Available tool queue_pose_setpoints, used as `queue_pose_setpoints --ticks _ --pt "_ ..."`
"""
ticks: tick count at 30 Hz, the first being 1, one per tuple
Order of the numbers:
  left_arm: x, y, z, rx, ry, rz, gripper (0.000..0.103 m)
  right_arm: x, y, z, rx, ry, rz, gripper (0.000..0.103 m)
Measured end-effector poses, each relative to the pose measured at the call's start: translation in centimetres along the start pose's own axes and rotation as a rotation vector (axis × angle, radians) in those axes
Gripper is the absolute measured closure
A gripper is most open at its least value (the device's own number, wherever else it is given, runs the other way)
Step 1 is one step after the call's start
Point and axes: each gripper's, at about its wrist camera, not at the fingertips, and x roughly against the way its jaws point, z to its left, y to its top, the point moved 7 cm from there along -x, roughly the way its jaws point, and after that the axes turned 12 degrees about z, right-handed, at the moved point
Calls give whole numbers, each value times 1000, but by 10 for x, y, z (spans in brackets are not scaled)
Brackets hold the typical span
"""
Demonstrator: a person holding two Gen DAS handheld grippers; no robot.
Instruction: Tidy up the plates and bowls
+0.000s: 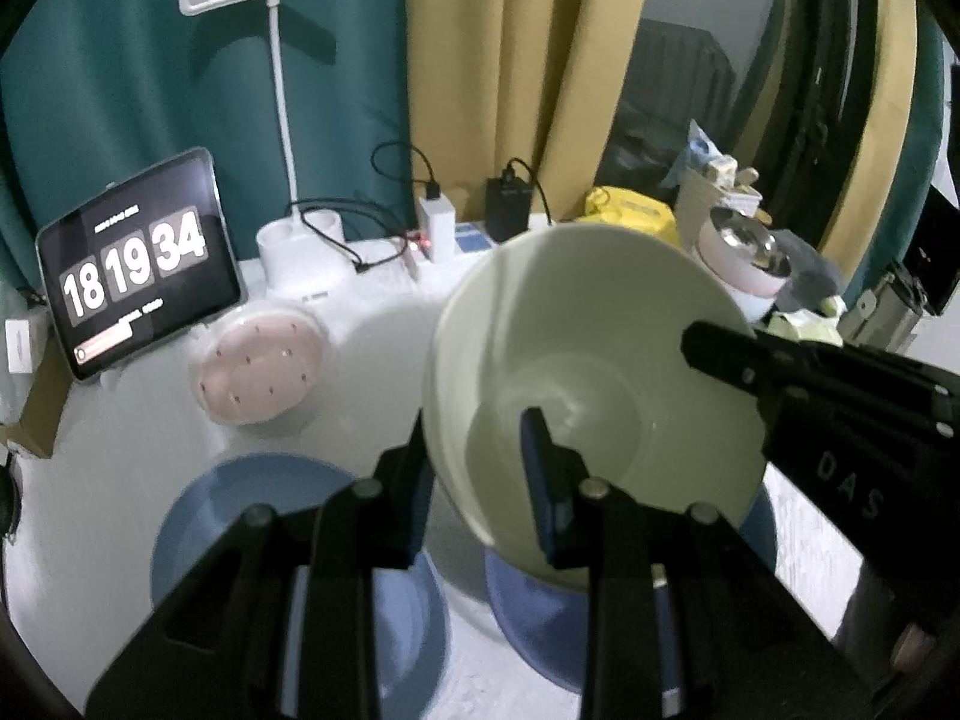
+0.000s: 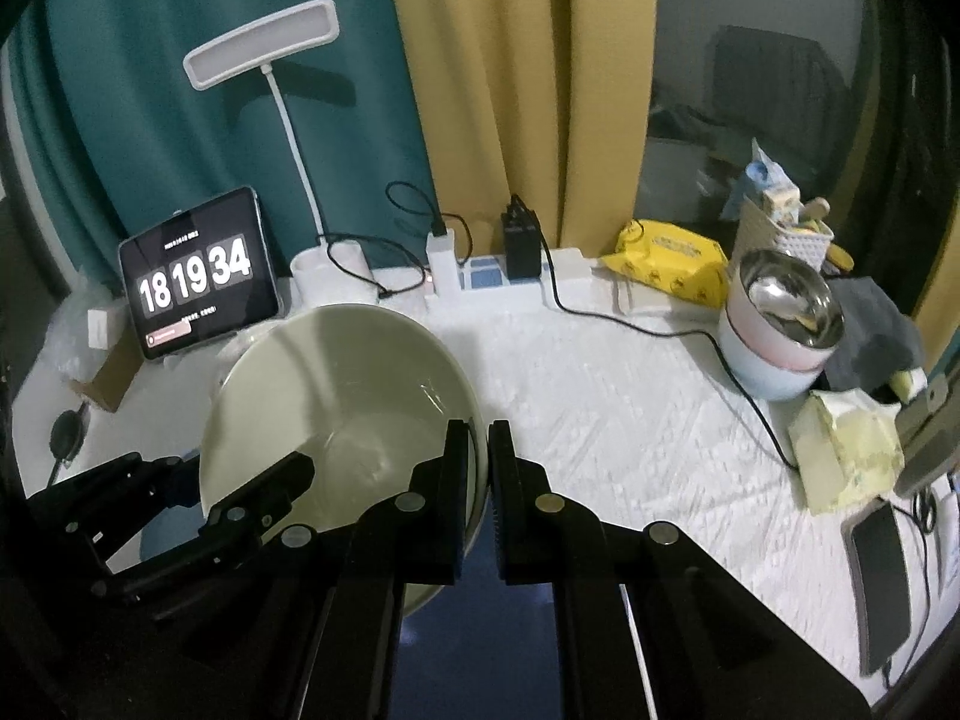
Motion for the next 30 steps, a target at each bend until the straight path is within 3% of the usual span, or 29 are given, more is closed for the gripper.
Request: queue_pose_setpoints --ticks 15,30 --pt "-25 -47 -24 -32 6 78 75 -14 -48 -21 -36 4 70 96" --pt "-42 -68 -36 -80 47 133 75 -29 -73 -31 -47 2 123 95"
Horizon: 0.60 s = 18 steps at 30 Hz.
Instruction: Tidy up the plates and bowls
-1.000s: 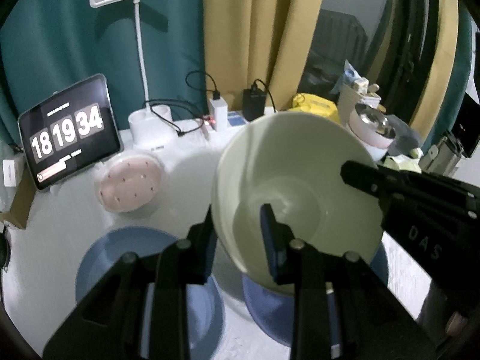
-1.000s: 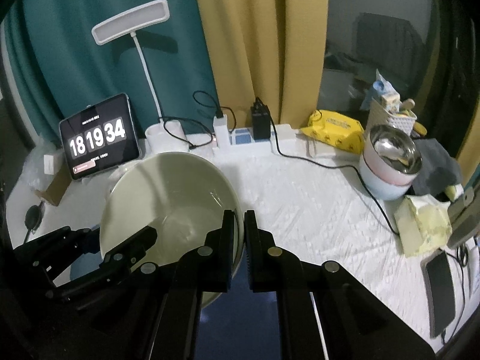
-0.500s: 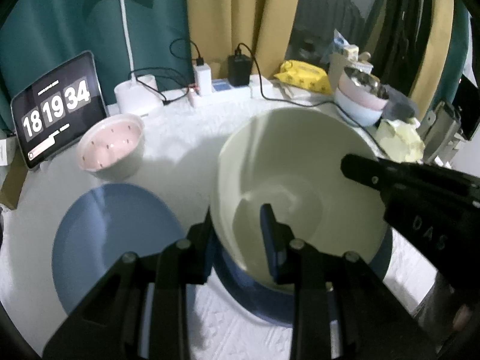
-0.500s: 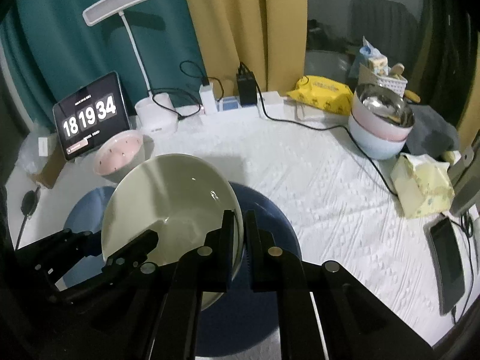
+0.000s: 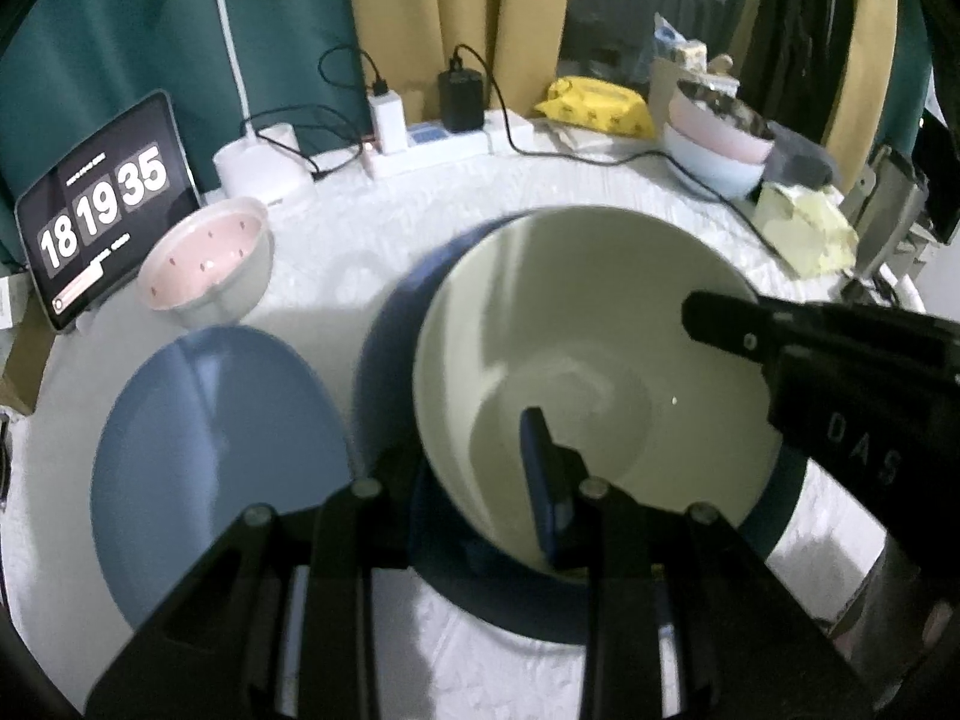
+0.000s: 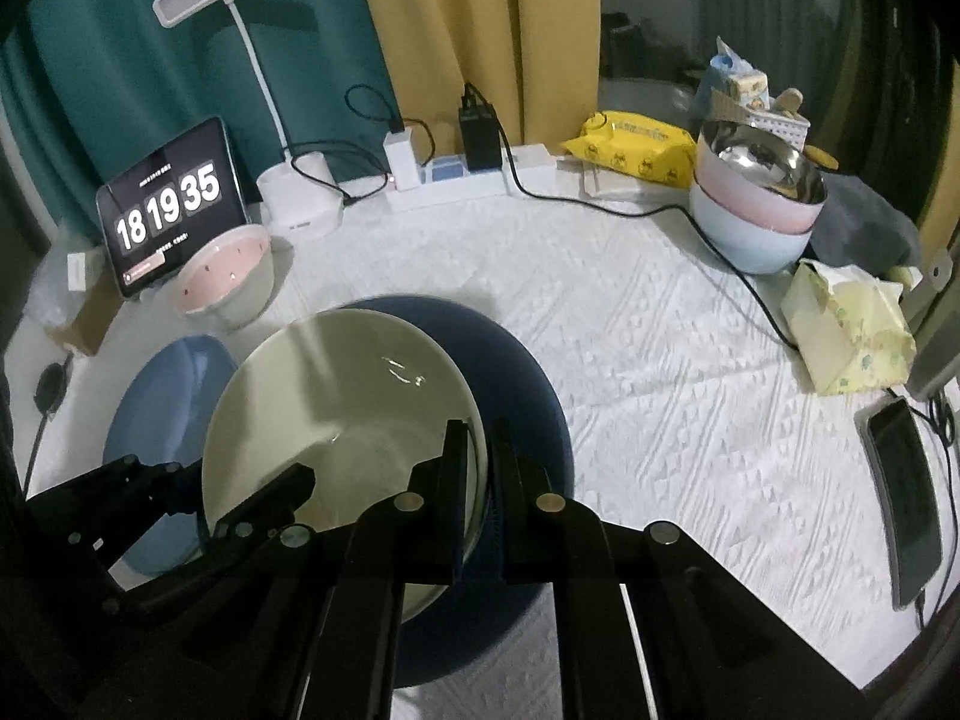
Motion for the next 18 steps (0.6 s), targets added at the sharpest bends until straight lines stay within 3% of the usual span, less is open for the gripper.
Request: queue_pose_setpoints --ticks 11,18 --pt "2 -3 -5 -27 27 -3 71 -6 -7 -4 -11 -21 26 94" --pt "8 -3 -4 -32 4 -11 71 -4 -10 -5 -15 -11 35 93"
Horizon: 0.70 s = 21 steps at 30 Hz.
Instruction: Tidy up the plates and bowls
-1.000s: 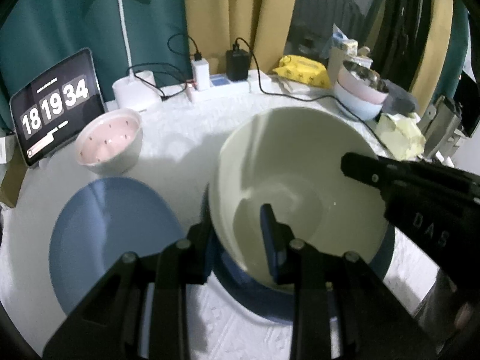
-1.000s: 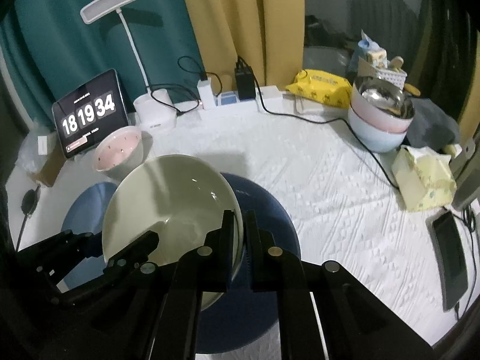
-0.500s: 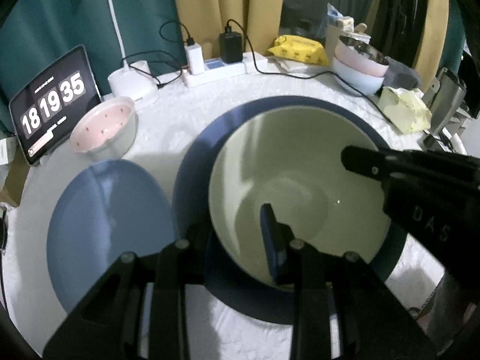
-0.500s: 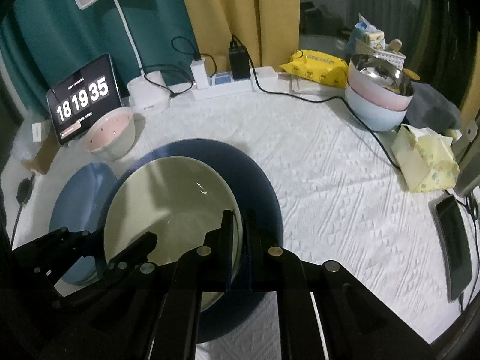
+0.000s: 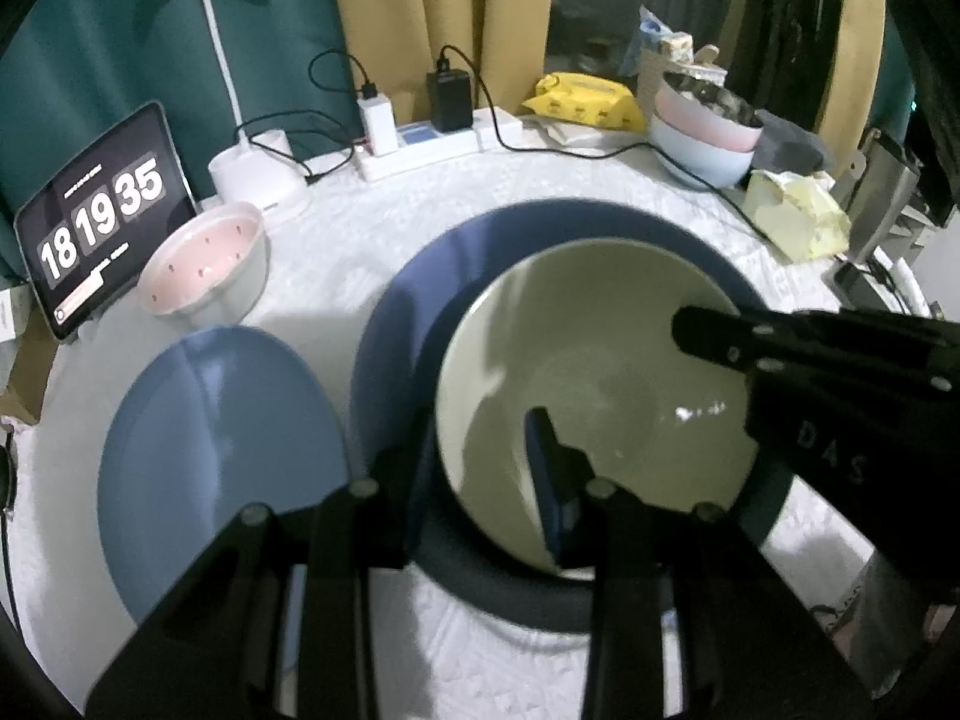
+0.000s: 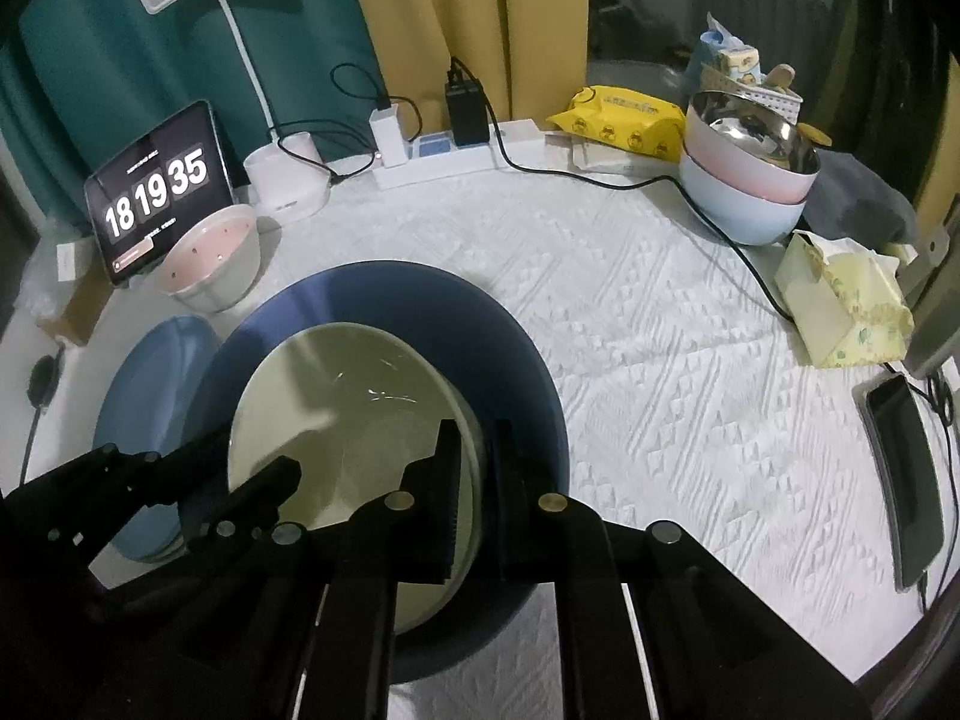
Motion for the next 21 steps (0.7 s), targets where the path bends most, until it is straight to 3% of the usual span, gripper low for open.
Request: queue_pose_setpoints --ticks 4,21 --pt "12 4 1 -5 21 -38 68 18 5 -5 -8 -37 -57 82" --pt "47 12 40 65 12 -117 65 50 23 5 6 -48 -119 82"
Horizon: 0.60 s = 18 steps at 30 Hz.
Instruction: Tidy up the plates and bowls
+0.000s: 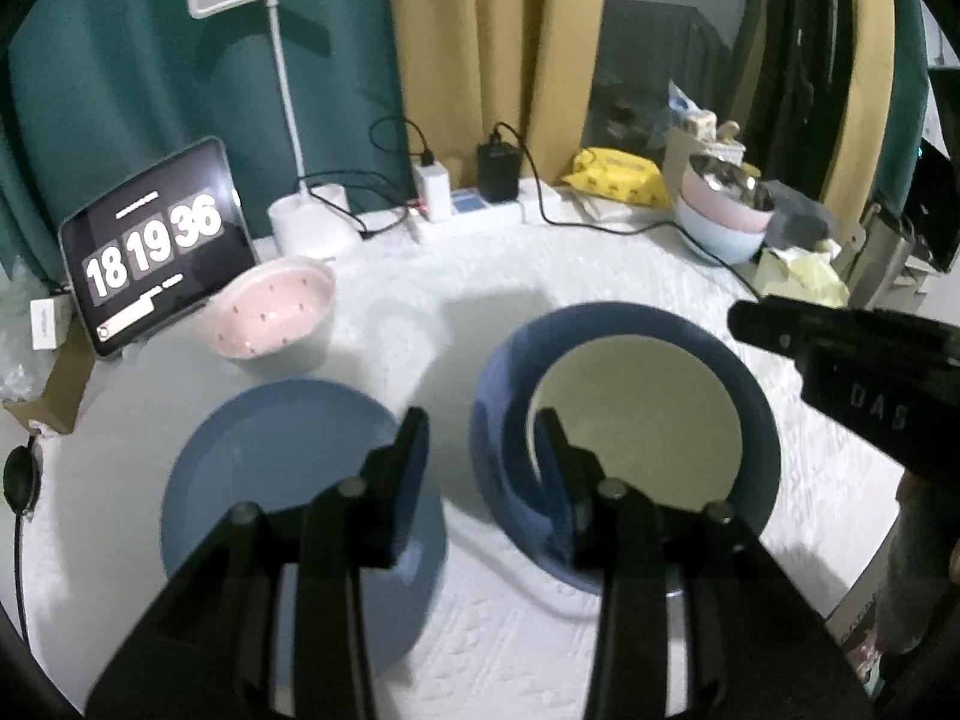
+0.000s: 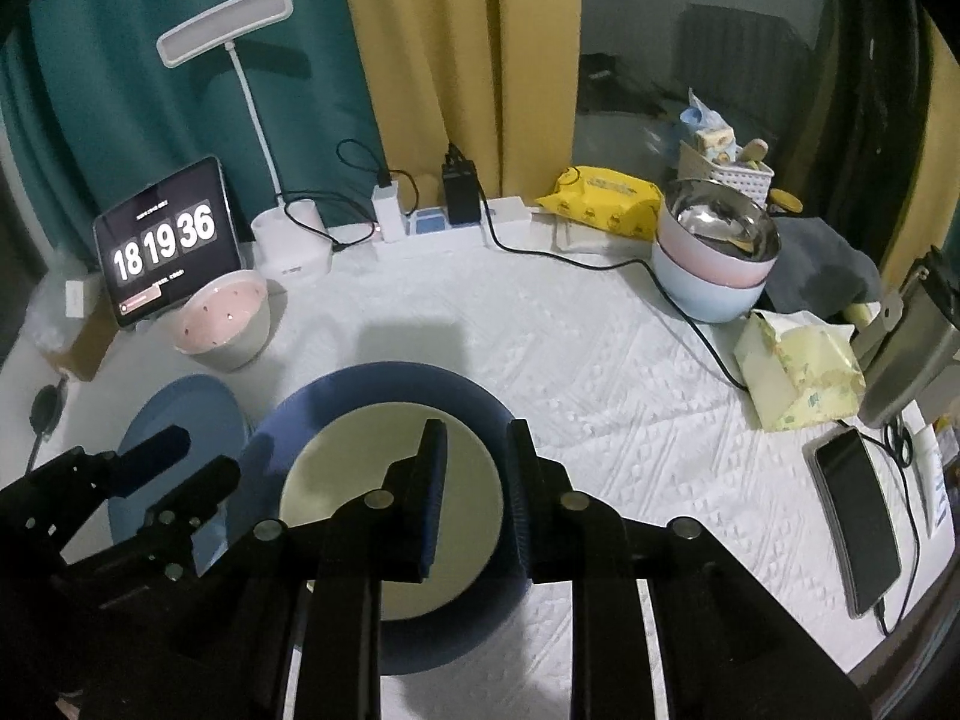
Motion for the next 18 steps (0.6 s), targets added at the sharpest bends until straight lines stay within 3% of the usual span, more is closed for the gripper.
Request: queue_pose_setpoints --ticks 18 --pt "10 11 60 64 22 -41 65 -3 21 49 58 19 -4 82"
